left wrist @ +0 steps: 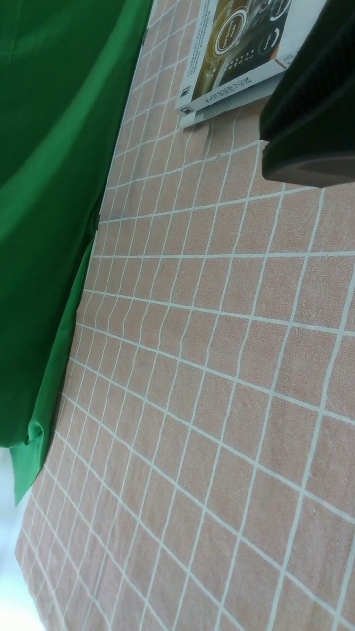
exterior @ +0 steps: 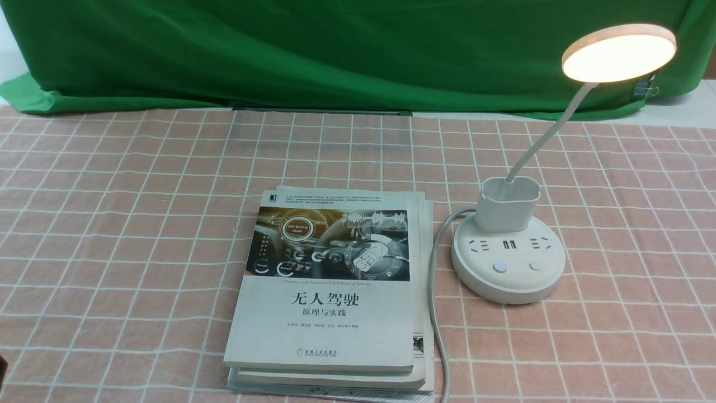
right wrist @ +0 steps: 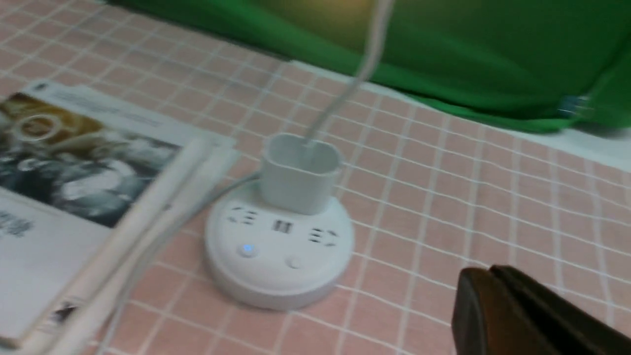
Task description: Turn on the table lamp on the pink coffee tablecloth with your hand.
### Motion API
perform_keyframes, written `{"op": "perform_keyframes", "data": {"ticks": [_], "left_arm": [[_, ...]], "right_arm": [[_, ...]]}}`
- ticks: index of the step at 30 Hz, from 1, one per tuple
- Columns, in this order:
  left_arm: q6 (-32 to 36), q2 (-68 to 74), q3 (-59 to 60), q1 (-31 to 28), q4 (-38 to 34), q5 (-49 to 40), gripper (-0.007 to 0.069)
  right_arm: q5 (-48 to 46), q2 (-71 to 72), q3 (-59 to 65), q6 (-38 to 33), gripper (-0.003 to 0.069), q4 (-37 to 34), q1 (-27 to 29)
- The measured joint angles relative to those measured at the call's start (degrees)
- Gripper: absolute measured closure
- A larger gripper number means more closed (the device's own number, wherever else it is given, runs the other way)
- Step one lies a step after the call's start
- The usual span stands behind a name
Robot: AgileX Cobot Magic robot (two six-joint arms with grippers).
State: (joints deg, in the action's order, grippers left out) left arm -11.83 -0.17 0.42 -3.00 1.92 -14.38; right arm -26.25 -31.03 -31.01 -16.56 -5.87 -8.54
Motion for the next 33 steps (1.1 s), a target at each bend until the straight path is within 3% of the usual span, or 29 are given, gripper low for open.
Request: {"op": "perform_keyframes", "data": {"ticks": [6,12,18,33], "left_arm": [[0.0,0.0,0.0,0.0,0.0,0.0,0.0606],[0.0,0.0,0.0,0.0,0.0,0.0,0.0606],[0.0,0.0,0.0,0.0,0.0,-0.06,0.0606],[0.0,0.0,0.0,0.0,0.0,0.01,0.0606]], "right_arm": [[12.75,15.26,18.32,1.54,0.0633,-0.2,6.36],[17.46,26.36,30.47,2.07,0.0632,-0.25,7.15],[12.37,30.92,31.4,4.27,0.0632,-0.24,7.15],[11.68,30.92,31.4,4.86,0.0629,-0.19,7.15]]}}
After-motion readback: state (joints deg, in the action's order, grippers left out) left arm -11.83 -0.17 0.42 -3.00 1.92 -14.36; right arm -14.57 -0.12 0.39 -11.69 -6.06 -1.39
